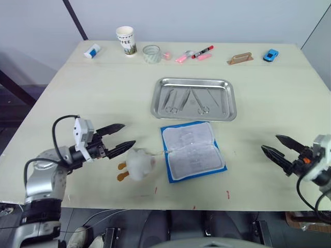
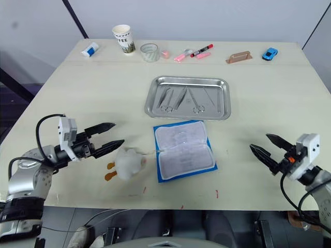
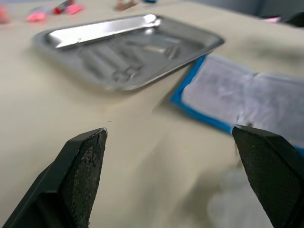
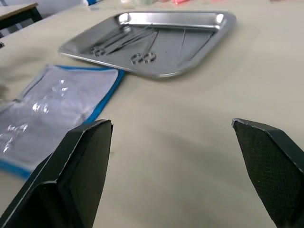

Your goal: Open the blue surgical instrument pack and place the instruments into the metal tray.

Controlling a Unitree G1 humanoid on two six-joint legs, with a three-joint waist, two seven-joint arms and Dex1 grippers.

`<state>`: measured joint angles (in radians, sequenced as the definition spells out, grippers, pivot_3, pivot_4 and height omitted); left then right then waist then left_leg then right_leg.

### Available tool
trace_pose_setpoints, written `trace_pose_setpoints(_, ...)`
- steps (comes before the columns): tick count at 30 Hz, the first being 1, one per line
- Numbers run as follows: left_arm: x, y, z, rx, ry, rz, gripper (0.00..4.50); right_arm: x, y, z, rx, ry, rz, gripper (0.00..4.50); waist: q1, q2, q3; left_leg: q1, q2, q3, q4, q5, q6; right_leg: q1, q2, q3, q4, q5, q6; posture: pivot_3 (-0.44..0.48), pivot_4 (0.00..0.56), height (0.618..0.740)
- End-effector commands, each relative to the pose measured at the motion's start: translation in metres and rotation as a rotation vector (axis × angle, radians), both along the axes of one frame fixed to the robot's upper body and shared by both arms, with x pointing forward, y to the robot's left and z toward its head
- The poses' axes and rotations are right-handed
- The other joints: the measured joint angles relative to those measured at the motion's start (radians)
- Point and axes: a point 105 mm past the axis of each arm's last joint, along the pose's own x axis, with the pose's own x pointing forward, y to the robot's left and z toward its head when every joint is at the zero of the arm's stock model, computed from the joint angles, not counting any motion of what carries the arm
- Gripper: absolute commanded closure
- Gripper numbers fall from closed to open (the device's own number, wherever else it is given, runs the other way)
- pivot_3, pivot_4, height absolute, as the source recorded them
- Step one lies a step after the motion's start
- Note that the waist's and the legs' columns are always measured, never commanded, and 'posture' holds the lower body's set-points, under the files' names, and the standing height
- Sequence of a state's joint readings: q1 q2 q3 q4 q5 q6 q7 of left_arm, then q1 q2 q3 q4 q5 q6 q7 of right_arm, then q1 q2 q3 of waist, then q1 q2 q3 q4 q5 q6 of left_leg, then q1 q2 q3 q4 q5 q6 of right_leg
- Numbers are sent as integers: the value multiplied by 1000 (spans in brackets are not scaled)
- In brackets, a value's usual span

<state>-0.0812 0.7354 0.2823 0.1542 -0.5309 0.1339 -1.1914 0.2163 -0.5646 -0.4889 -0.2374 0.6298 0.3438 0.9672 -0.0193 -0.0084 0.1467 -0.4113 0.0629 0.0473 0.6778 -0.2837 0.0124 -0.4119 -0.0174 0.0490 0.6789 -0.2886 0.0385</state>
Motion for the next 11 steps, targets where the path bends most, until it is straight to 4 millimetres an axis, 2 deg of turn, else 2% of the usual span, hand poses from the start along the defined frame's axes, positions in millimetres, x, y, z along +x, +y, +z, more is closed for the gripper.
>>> trace_pose_setpoints(1,-8,16,3,70,-26,84,0,-13,-10,6,-44,-40,1,86,5,-1,1,1,0,0,0,0,0,1,0,0,0,0,0,0,150,718)
trace_pose_setpoints(6,-22,39,-10,124,0,203,0,-35,-20,-8,-48,13,-5,86,8,-2,1,5,0,1,1,0,0,4,1,1,1,0,0,0,150,718)
trace_pose_setpoints(11,-28,51,-12,128,13,256,0,-42,-24,-11,-46,19,-14,86,8,-2,1,5,0,1,1,0,0,4,1,1,1,0,0,0,150,718)
